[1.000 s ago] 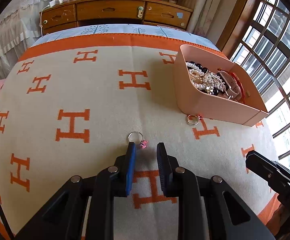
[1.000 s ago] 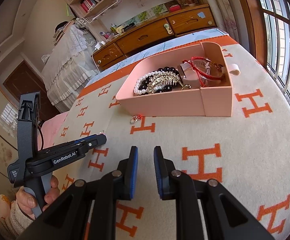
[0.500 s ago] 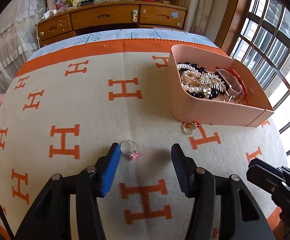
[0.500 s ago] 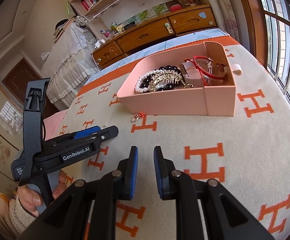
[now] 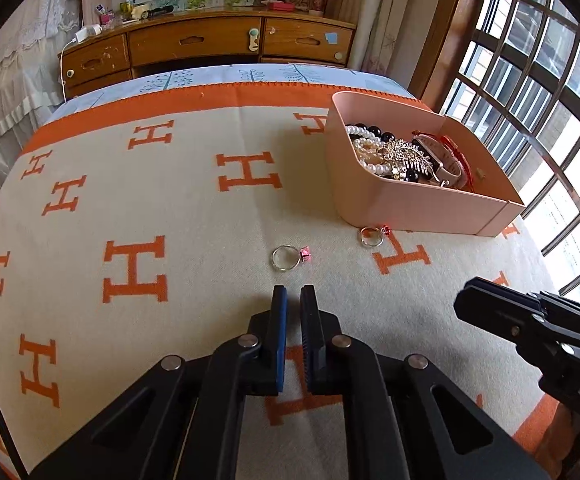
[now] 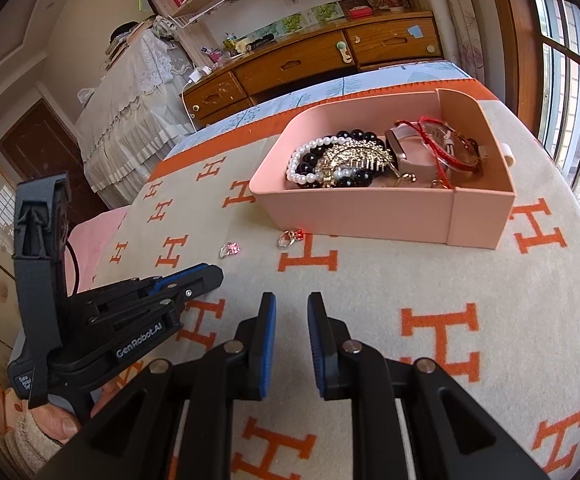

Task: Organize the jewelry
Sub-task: 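Grasp the red-stone ring with the right tool while the left tool grasps the pink-stone ring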

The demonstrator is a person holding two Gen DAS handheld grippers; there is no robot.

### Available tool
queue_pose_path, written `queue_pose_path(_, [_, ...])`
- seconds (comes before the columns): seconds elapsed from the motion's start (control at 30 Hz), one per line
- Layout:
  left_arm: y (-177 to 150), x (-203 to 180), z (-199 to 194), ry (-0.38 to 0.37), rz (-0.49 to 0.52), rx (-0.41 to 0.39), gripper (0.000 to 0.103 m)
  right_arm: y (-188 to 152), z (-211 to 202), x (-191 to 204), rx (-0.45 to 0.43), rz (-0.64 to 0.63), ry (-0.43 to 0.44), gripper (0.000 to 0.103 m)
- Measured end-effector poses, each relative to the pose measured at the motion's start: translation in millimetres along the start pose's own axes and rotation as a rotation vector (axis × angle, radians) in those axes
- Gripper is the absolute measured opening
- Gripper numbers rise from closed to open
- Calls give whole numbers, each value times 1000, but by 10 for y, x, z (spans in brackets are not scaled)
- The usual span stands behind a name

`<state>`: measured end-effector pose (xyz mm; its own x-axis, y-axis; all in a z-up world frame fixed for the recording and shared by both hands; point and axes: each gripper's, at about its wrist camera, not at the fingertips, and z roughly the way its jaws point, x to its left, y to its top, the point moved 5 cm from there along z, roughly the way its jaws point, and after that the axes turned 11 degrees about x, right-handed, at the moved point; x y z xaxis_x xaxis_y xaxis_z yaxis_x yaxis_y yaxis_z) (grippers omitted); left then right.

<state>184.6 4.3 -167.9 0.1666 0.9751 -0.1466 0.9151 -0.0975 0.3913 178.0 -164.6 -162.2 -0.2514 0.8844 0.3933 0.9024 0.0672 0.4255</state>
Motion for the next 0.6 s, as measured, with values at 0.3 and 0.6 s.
queue_pose_path(0.3, [-80,184,-55,-64,-45,10,8,301,302,138,30,-17,-102,26])
queue_pose_path(0.6, [-120,314,-84,-108,-71,8,17,431,491,187,41,11,-186,26])
